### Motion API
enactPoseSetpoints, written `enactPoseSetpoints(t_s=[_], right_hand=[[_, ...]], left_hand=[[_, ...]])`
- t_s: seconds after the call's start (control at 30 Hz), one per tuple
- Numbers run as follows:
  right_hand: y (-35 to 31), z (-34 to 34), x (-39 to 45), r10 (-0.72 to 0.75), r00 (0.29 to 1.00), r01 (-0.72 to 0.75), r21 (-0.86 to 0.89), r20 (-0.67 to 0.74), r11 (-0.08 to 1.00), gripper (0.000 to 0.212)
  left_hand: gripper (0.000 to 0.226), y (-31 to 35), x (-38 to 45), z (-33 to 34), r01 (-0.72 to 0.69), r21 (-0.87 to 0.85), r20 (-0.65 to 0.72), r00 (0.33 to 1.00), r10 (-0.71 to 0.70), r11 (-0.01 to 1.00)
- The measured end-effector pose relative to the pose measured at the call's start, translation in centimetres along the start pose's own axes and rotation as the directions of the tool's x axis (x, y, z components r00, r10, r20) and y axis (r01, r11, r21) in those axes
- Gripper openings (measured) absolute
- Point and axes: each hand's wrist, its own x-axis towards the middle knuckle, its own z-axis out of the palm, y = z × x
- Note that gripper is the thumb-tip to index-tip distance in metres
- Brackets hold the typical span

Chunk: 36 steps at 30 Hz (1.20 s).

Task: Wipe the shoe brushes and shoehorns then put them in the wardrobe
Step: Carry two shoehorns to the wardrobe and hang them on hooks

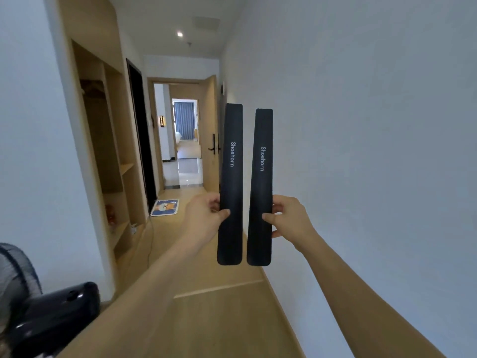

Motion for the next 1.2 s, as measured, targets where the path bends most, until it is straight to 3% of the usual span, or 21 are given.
enactPoseSetpoints(t_s=[0.23, 0.53, 1.2], right_hand=[[4.1, -1.0, 14.5, -0.061, 0.993, 0.055, 0.062, 0.098, 0.997, 0.028], [9.7, 3.7, 28.8, -0.099, 0.972, 0.071, 0.134, 0.212, 0.988, 0.032], [17.4, 17.6, 66.4, -0.097, 0.983, 0.086, 0.076, 0.158, 0.993, 0.031]], left_hand=[[0.024, -2.3, 11.9, 3.8, 0.014, -0.016, -0.120, 0.993, -0.015, 1.000], [0.020, -9.7, 24.0, 5.8, 0.096, -0.022, -0.194, 0.976, -0.098, 0.995], [0.017, -29.6, 60.2, 4.8, 0.083, -0.020, -0.127, 0.988, -0.084, 0.996]])
